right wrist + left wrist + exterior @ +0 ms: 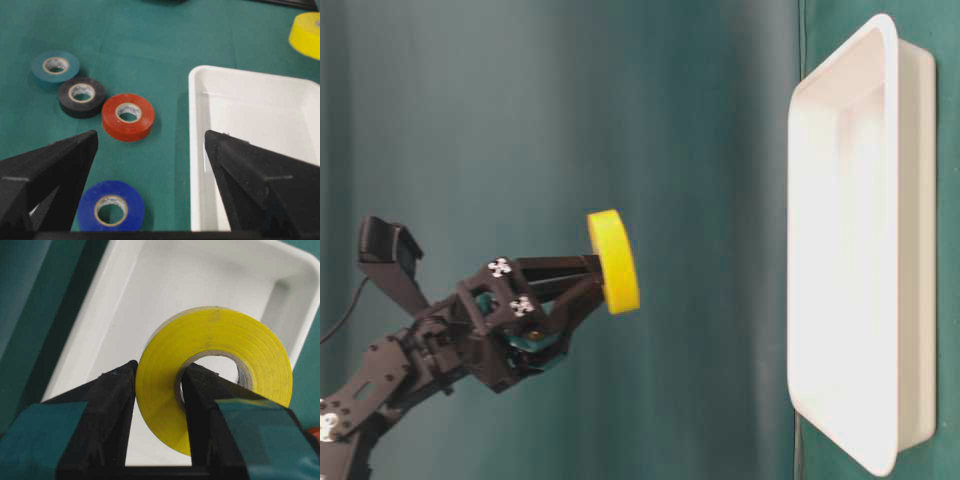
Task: Pick up the tape from a random location and place it into the white case.
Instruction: 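Lower the yellow tape into the tray and open the left gripper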
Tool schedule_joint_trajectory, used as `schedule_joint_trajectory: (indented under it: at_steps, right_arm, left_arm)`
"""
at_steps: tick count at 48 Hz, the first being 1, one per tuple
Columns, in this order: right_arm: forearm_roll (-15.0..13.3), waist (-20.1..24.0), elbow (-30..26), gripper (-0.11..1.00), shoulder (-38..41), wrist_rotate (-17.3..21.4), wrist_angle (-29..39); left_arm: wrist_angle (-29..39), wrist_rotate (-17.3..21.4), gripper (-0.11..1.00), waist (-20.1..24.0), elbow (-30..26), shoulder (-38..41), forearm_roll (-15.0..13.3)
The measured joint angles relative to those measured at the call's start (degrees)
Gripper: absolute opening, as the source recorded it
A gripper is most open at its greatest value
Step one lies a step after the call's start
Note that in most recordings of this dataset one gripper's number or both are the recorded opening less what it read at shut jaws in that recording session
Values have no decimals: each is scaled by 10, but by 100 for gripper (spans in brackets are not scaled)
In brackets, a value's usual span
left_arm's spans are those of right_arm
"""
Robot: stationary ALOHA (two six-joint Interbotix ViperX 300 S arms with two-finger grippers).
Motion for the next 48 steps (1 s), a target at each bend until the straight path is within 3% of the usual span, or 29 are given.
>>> schedule_joint_trajectory:
  at_steps: [23, 48]
  right_arm:
    - [0, 0, 0, 90, 9, 0, 0]
    - [-2, 0, 0, 90, 17, 0, 0]
  left_arm:
    - [-130, -1, 23, 8, 101, 71, -1]
    - [-185, -1, 23, 7, 108, 139, -2]
